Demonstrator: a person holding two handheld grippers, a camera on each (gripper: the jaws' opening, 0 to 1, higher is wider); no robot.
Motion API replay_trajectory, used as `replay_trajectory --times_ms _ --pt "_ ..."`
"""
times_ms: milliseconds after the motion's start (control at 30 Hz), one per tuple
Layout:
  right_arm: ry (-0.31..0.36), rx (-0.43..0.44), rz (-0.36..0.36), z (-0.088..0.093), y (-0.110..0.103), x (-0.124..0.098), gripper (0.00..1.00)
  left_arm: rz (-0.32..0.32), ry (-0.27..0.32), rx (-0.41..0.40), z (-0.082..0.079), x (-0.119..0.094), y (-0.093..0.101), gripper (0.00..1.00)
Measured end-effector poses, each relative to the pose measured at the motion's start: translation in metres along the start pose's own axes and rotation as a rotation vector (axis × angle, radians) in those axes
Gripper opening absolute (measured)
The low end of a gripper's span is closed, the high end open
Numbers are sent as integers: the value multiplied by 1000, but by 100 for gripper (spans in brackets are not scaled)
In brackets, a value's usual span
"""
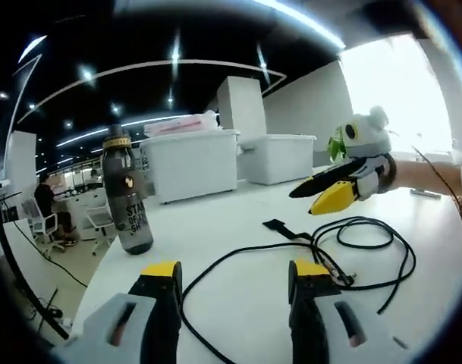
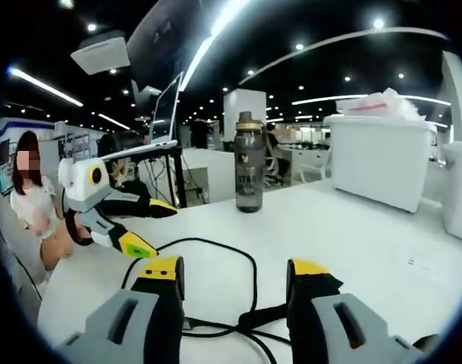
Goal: Coil the Type-C to USB data cable on the desktop and secure it with Velcro straps.
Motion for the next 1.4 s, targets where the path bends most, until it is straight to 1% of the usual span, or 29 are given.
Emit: replay_trajectory --times_ms 100,200,267,367,400,433,500,533,633,667,733,800,867,933,967,1000,1033,1067,1133,1167,1200,1367,1400 --pt "26 -1 -2 -3 2 -2 53 -6 -9 2 2 0 -1 58" --pt "54 25 1 -6 4 -4 52 -8 -12 4 1 -2 -2 58" --pt "57 24 2 -6 5 -4 51 -6 -7 3 1 -3 -2 58" --pt "46 18 -10 -6 5 -6 50 -13 -1 4 0 -6 -3 57" --pt "43 20 -15 -6 5 -6 49 -36 4 -2 -1 -8 -5 55" --pt "12 20 -25 -4 4 -6 47 -79 39 -5 -3 -9 -9 52" --pt "-57 -23 -15 5 5 -2 44 -115 85 -1 -8 -12 -14 51" --pt "-81 -30 -11 10 7 3 43 -125 94 -10 -9 -13 -15 51" --pt "-143 -16 -4 25 7 16 40 -121 103 -27 -9 -15 -16 51" --pt "-168 -27 4 29 9 21 38 -119 100 -35 -8 -15 -16 51" --pt "-200 -39 28 35 12 32 33 -114 89 -38 -6 -14 -15 51" --pt "-218 -13 32 41 14 42 29 -112 82 -32 -5 -14 -14 51" --pt "-266 -2 34 46 15 51 29 -109 83 -31 -5 -13 -14 51" --pt "-300 -29 20 51 14 60 29 -101 86 -34 -5 -13 -14 50" --pt "-313 -28 22 52 14 63 28 -97 88 -38 -6 -13 -14 49" --pt "-287 -34 17 50 13 65 24 -96 89 -42 -6 -13 -14 49" --pt "-300 -29 23 49 13 67 12 -94 90 -44 -6 -12 -14 49" --pt "-315 -30 44 49 14 68 3 -92 89 -44 -6 -12 -14 49" --pt "-318 -32 39 48 13 71 3 -85 90 -46 -5 -11 -12 49" --pt "-313 -89 0 48 12 73 3 -82 91 -48 -6 -10 -12 49" --pt "-317 -109 3 47 9 72 3 -75 92 -49 -6 -10 -11 49" --pt "-323 -120 29 46 6 70 2 -65 79 -43 -4 -9 -8 49" --pt "-320 -105 32 46 5 68 2 -65 76 -43 -3 -9 -8 49"
Point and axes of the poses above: the point that each gripper's makers call its tool centre point, and the gripper's own axes: x roughly forward along the fingers, y roughly to its right, z roughly out of its underside, the point moved 10 cm from there along -x, roughly backward along the fingers, and after that the axes turned 8 degrees about y, right-handed, at the moved point
